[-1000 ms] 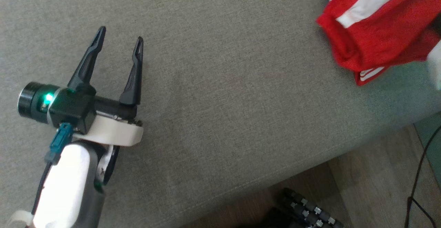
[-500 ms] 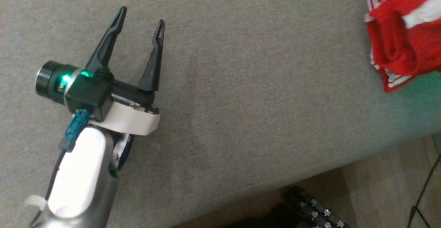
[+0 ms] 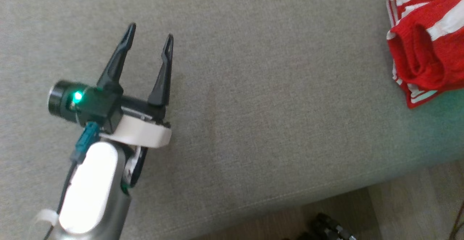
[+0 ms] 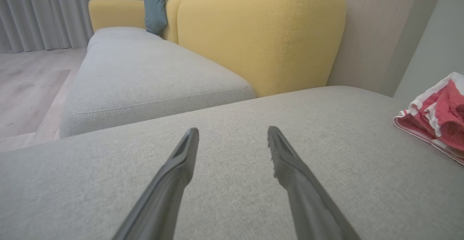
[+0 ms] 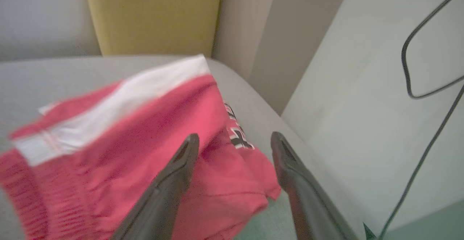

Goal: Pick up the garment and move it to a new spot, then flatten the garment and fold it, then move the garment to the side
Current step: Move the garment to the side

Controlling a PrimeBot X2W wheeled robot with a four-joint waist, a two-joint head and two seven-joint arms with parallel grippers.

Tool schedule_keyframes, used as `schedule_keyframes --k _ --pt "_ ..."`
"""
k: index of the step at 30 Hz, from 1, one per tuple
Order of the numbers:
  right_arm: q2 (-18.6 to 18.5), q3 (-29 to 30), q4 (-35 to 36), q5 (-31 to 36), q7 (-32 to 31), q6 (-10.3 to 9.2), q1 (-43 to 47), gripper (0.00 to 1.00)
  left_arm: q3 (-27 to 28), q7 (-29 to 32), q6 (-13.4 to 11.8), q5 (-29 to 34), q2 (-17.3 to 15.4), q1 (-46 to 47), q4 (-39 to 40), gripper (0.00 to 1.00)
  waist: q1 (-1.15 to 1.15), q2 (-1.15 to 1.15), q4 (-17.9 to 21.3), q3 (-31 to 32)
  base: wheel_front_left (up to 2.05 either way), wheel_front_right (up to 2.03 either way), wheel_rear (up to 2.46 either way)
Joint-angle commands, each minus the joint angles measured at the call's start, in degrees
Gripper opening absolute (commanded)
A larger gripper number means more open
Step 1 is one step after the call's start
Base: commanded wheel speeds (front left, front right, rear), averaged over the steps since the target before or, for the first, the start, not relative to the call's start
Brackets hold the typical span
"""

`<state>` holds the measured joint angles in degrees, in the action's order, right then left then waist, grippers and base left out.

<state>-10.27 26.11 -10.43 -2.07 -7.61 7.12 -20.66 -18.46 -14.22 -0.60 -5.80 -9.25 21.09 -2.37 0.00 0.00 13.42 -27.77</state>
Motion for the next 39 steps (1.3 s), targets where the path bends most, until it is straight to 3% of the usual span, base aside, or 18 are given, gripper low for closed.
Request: schedule_keyframes --k 1,9,20,26,39 --pt "-0.15 -1.01 4.05 -0.82 1.76 0.36 1.97 1.00 1.64 -0.48 -0.51 -0.43 -0.28 -1.07 1.42 1.00 0.00 0.00 -1.12 2.63 0.00 0.00 0.00" --pt "5.01 -10.76 16.90 -3.07 7.19 0.36 12.76 1.00 3.75 -0.72 -2.91 -2.59 0.59 -7.15 0.15 1.00 0.00 0.00 -4.52 10.48 0.00 0.00 0.00" --pt "7.06 -21.94 18.69 -5.97 8.39 0.36 17.62 1.00 6.46 -0.76 -5.14 -4.68 0.73 -13.31 0.06 1.00 0.00 0.00 -12.72 16.56 0.00 0.00 0.00" --pt "7.29 -23.64 18.29 -5.92 7.61 0.36 20.29 1.00 7.31 -0.77 -5.34 -5.86 0.22 -16.36 -1.07 1.00 0.00 0.00 -14.54 20.04 0.00 0.00 0.00" --pt "7.38 -24.09 20.22 -6.34 4.90 0.36 27.25 1.00 6.37 0.34 -5.42 -6.62 -0.64 -22.05 -0.87 1.00 0.00 0.00 -14.18 26.68 0.00 0.00 0.00"
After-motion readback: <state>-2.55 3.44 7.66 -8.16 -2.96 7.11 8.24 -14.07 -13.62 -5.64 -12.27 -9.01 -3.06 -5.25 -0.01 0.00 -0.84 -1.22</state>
